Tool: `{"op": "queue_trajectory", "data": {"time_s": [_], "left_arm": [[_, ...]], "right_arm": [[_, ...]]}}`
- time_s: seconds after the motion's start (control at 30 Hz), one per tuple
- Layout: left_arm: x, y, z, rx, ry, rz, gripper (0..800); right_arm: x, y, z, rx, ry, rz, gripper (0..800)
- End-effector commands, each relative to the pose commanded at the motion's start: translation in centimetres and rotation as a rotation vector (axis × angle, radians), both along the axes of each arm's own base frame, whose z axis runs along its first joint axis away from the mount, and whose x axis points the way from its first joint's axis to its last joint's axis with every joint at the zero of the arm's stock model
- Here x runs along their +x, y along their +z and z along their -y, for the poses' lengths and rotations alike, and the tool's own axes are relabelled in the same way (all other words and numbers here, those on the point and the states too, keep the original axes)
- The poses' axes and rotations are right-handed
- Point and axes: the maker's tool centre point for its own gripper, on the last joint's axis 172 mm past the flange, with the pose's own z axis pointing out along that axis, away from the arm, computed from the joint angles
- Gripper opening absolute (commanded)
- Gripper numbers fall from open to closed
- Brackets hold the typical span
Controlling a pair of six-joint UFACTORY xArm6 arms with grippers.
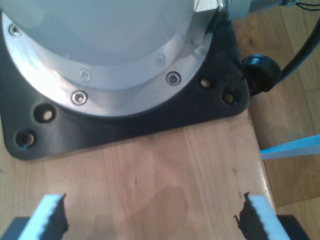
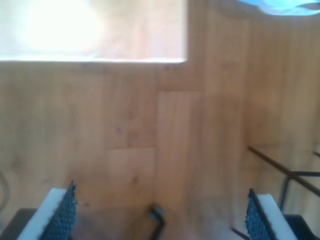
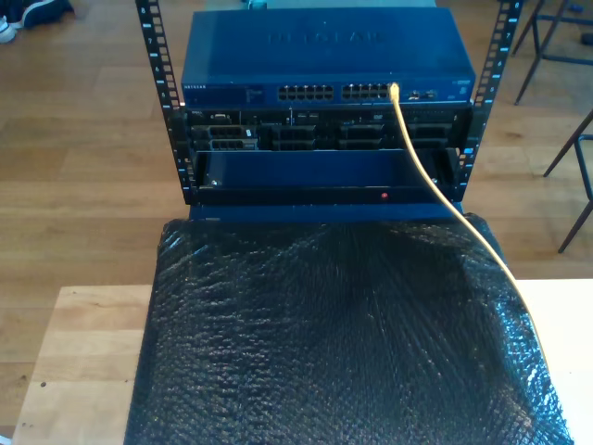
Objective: Grab the cable and plug it in
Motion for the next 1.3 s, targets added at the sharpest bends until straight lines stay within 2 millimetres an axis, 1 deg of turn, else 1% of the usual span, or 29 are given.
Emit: {"op": "queue_trajectory", "data": {"time_s": [0.1,0.2,0.27,0.33,0.5,0.57,0.77,1.0,1.1,1.23,1.3], "left_arm": [[0.0,0.0,0.0,0.0,0.0,0.0,800],[0.0,0.0,0.0,0.0,0.0,0.0,800],[0.0,0.0,0.0,0.0,0.0,0.0,800],[0.0,0.0,0.0,0.0,0.0,0.0,800],[0.0,0.0,0.0,0.0,0.0,0.0,800],[0.0,0.0,0.0,0.0,0.0,0.0,800],[0.0,0.0,0.0,0.0,0.0,0.0,800],[0.0,0.0,0.0,0.0,0.0,0.0,800],[0.0,0.0,0.0,0.0,0.0,0.0,800],[0.0,0.0,0.0,0.0,0.0,0.0,800],[0.0,0.0,0.0,0.0,0.0,0.0,800]], "right_arm": [[-4.0,-0.5,0.7,0.001,0.023,-0.104,797],[-7.2,-0.5,1.1,-0.006,0.044,-0.185,797],[-9.7,-0.6,1.4,-0.002,0.049,-0.235,797],[-12.4,-1.1,1.3,0.016,0.055,-0.278,797],[-18.2,-1.9,0.9,0.059,0.065,-0.292,797],[-20.1,-2.1,0.7,0.067,0.058,-0.288,797],[-24.0,-2.2,-0.3,0.063,0.044,-0.285,797],[-29.0,-3.4,-2.6,0.053,0.052,-0.315,797],[-30.8,-4.5,-3.8,0.071,0.05,-0.315,797],[-32.5,-5.6,-5.3,0.087,0.058,-0.307,797],[-33.2,-6.5,-6.4,0.105,0.057,-0.306,797]]}}
